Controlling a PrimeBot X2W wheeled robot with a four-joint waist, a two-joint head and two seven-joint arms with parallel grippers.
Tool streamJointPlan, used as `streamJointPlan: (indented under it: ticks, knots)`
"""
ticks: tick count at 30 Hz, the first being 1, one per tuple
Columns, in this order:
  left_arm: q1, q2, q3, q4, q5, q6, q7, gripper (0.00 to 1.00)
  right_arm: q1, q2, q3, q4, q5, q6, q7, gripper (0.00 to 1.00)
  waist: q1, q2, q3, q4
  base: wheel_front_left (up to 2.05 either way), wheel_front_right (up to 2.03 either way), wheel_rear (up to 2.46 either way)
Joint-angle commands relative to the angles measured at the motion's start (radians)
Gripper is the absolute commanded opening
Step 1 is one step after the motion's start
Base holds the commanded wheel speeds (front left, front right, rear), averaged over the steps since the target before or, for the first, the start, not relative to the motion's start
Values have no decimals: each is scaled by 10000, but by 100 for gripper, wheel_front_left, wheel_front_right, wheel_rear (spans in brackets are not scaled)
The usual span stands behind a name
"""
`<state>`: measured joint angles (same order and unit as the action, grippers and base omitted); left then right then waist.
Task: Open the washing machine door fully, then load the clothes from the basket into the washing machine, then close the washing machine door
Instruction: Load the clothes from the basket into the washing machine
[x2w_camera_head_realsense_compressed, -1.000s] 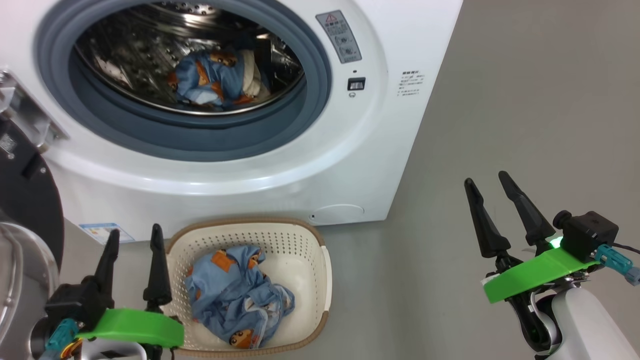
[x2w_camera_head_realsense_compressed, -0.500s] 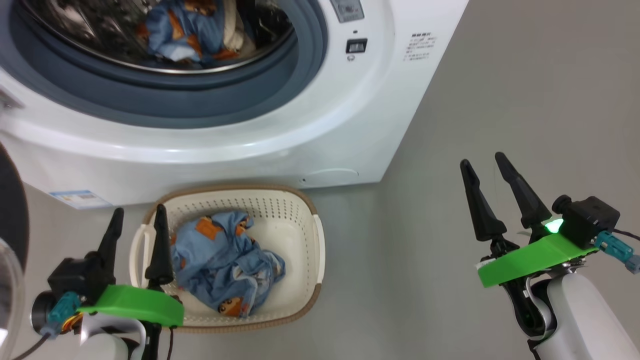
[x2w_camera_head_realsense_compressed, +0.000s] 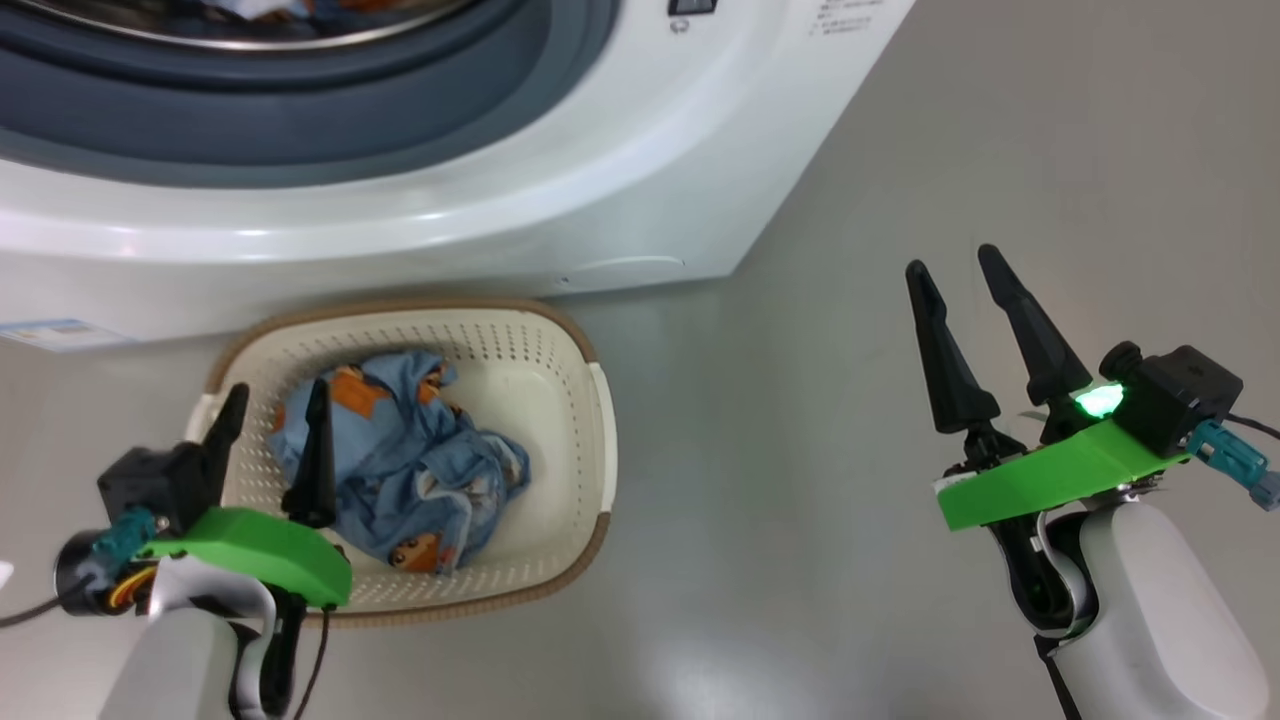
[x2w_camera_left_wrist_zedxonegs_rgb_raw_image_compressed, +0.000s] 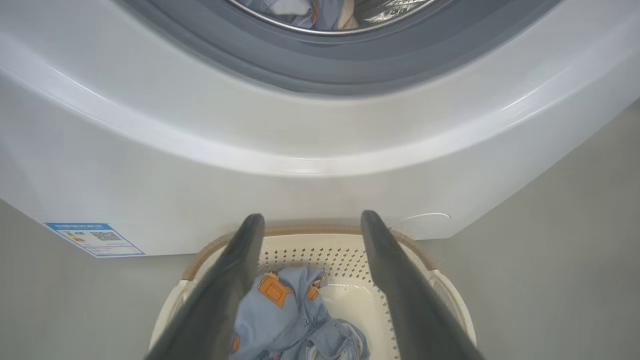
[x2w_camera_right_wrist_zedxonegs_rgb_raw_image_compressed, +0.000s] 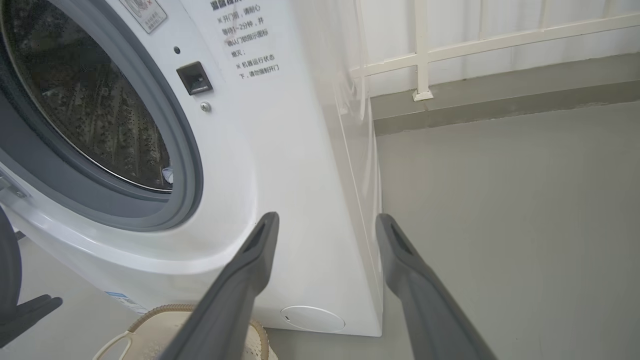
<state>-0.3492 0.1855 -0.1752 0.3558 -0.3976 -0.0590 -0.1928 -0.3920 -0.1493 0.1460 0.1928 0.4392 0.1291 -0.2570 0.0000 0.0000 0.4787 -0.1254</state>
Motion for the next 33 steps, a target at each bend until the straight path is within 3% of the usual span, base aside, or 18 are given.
streamJointPlan:
  ticks: [1,9,21,33]
  knots:
    - [-306,377,251,132,-7,-77,48,100,-82,95,199,-296,-101,16,-48,100,0,0,610,-322,0,0,0]
    - [-1489,711,-60,2169,128,-313,318,100,-451,331,175,-455,-138,16,-48,100,0,0,1583,-650,0,0,0]
    - [-3522,646,-610,5149,119,-579,639,100,-927,662,327,-584,-131,16,-48,100,0,0,2795,-1050,0,0,0]
    - [-5246,834,-786,7726,35,-590,891,100,-1275,874,463,-693,-76,16,-48,100,0,0,3761,-1600,0,0,0]
